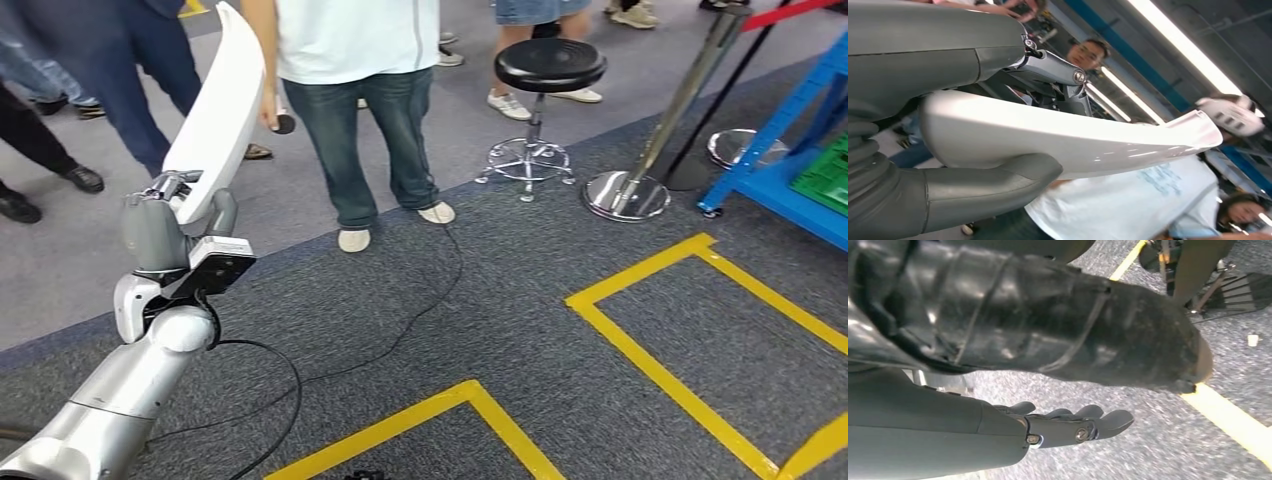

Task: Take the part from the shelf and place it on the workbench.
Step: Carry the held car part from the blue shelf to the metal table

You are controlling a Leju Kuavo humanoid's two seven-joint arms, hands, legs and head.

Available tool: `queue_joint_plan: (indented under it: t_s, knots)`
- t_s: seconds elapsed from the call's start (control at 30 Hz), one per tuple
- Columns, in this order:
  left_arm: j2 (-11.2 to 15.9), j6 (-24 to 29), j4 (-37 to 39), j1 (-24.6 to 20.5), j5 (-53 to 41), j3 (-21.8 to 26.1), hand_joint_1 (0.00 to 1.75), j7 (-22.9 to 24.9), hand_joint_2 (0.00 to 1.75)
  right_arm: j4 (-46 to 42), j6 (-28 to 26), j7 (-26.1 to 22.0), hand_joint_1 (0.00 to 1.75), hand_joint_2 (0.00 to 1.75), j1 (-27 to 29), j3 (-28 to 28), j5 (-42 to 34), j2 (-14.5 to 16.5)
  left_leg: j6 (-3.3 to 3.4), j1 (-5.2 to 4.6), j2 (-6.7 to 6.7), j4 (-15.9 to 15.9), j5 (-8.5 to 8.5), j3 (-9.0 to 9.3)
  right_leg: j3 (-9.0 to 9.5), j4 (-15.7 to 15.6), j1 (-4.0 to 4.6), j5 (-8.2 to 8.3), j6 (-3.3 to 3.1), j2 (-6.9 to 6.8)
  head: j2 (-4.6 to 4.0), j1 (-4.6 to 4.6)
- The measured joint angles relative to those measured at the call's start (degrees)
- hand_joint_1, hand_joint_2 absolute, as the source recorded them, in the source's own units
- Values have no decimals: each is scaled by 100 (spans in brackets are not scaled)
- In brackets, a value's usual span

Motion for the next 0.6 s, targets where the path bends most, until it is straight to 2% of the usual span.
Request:
queue_joint_plan:
  t_s: [0.07,0.1,0.13,0.2,0.23,0.27,0.33,0.37,0.4,0.43,0.47,0.5,0.53,0.57,0.6]
  knots:
    - [-1,6,-1,-12,-1,-10,175,-1,175,0,-8,-26,0,0,-7,0,4,-3,68,-72,274,-755,252,393,41,-2,20,-38,31,-132,0,-2]
    - [-3,10,-2,-21,-3,-16,175,-2,175,0,-14,-42,0,0,-11,0,8,-4,106,-113,391,-981,285,504,53,-3,35,-54,54,-194,0,-2]
    - [-1,16,-3,-28,-4,-22,175,-4,175,0,-20,-57,0,0,-15,0,15,-5,139,-151,443,-1069,256,538,61,-10,46,-67,79,-260,0,-2]
    - [20,26,-9,-28,-5,-28,175,-6,175,0,-29,-66,0,0,-29,0,29,-7,202,-160,326,-1121,263,545,84,-26,52,-98,137,-380,0,-1]
    - [30,35,-19,-26,-6,-29,175,-7,175,0,-32,-67,0,0,-36,0,38,-9,231,-146,252,-1153,276,565,81,3,41,-140,168,-320,0,6]
    - [36,43,-31,-34,-7,-30,175,-7,175,0,-36,-66,0,0,-41,0,45,-11,261,-127,184,-1183,292,588,32,118,31,-221,194,-185,0,13]
    - [30,56,-50,-52,-11,-32,175,-6,175,0,-40,-60,0,0,-36,0,61,-17,309,-98,51,-1212,305,611,-274,733,13,-518,225,186,0,33]
    - [28,56,-52,-52,-17,-34,175,-4,175,1,-41,-55,0,0,-29,1,68,-17,326,-95,-21,-1210,304,609,-484,1125,12,-666,233,281,0,38]
    - [25,55,-52,-41,-28,-37,175,0,175,3,-42,-45,0,0,-21,1,75,-18,335,-94,-102,-1209,300,610,-673,1445,12,-750,241,321,0,39]
    - [24,54,-52,-29,-42,-40,175,6,175,5,-42,-35,0,0,-14,2,83,-18,338,-92,-186,-1206,299,611,-781,1573,11,-723,246,333,0,39]
    - [25,54,-53,-20,-53,-43,175,14,175,7,-42,-22,0,0,-10,2,91,-19,336,-89,-275,-1199,297,613,-794,1500,9,-590,248,342,0,39]
    - [28,54,-56,-14,-62,-43,175,25,175,7,-42,-4,0,0,-9,2,102,-20,327,-82,-367,-1187,291,617,-703,1218,3,-367,247,375,0,39]
    - [31,55,-65,-13,-68,-43,175,36,175,8,-42,10,0,0,-11,2,115,-22,308,-71,-450,-1167,280,614,-555,836,-13,-148,247,490,0,39]
    - [35,56,-77,-17,-72,-43,175,45,175,10,-42,28,0,0,-12,2,130,-24,282,-68,-531,-1131,264,597,-382,466,-36,2,243,635,0,38]
    - [38,56,-91,-18,-76,-43,175,54,175,14,-42,40,0,0,-13,3,148,-25,247,-61,-603,-1104,258,572,-253,206,-50,81,231,756,1,38]
